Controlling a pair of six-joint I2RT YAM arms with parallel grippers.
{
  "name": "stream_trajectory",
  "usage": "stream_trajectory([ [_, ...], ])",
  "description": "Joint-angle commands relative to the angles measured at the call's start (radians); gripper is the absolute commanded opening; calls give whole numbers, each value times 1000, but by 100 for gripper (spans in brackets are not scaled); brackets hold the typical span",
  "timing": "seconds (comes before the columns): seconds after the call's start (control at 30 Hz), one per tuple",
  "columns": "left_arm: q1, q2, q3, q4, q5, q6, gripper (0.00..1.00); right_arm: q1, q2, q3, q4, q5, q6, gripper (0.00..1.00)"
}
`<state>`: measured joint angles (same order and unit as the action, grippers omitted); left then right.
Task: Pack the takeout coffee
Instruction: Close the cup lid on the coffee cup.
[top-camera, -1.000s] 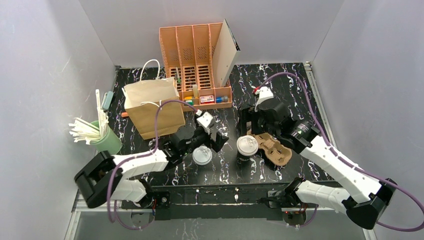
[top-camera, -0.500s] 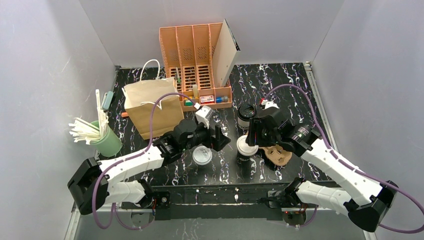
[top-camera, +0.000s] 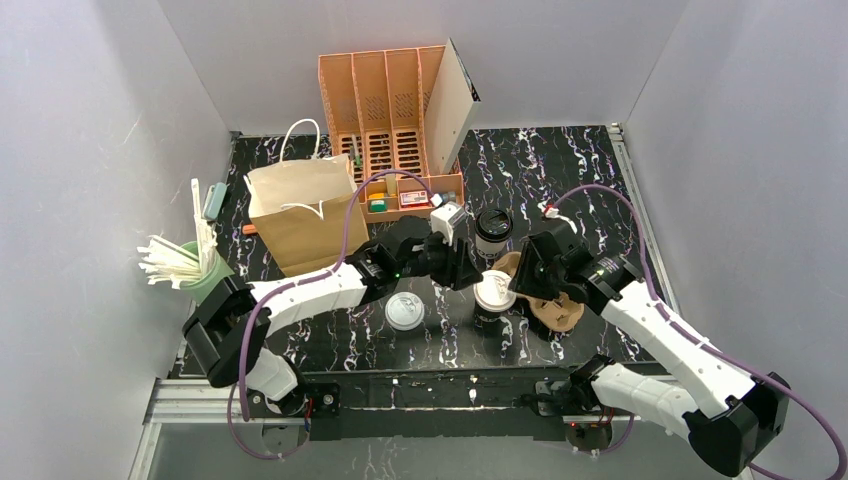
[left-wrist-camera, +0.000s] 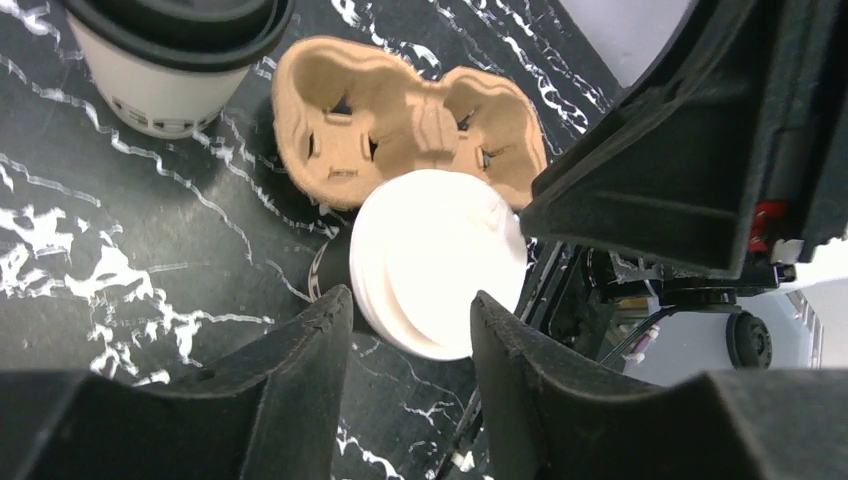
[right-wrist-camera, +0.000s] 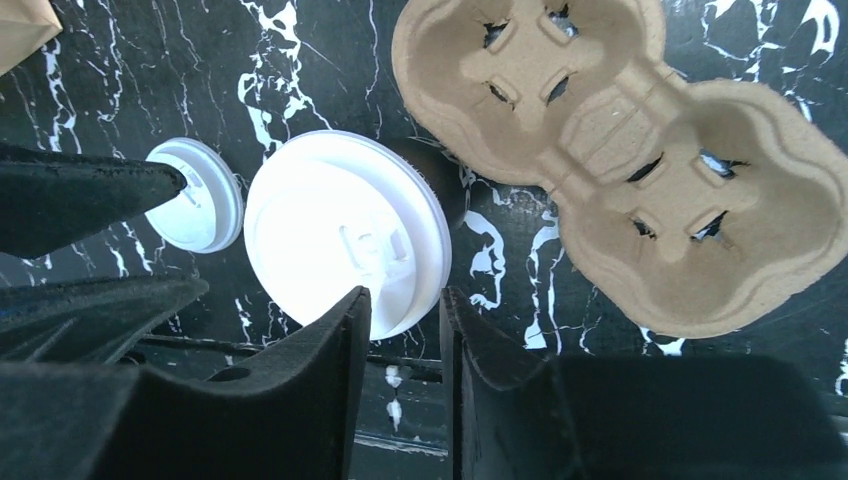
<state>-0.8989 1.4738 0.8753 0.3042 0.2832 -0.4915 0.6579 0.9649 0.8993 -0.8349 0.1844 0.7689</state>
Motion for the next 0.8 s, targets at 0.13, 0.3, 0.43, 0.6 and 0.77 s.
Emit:
stream_trajectory([
  [0.13,-2,43,119,-75,54,81,33,-8,-3,-25,58,-51,78,37],
  [0.3,-1,98,159,-100,84,93,29,-9,14,-23,55,-41,86,35],
  [0.43,-1,135,198,-136,103,108,26,-9,16,-24,50,-34,97,35],
  [0.6,-1,90,164,-135,70,105,27,-10,14,-27,39,-20,102,36],
  [0.77,0,13,115,-151,36,100,29,-10,-1,-22,31,7,101,38],
])
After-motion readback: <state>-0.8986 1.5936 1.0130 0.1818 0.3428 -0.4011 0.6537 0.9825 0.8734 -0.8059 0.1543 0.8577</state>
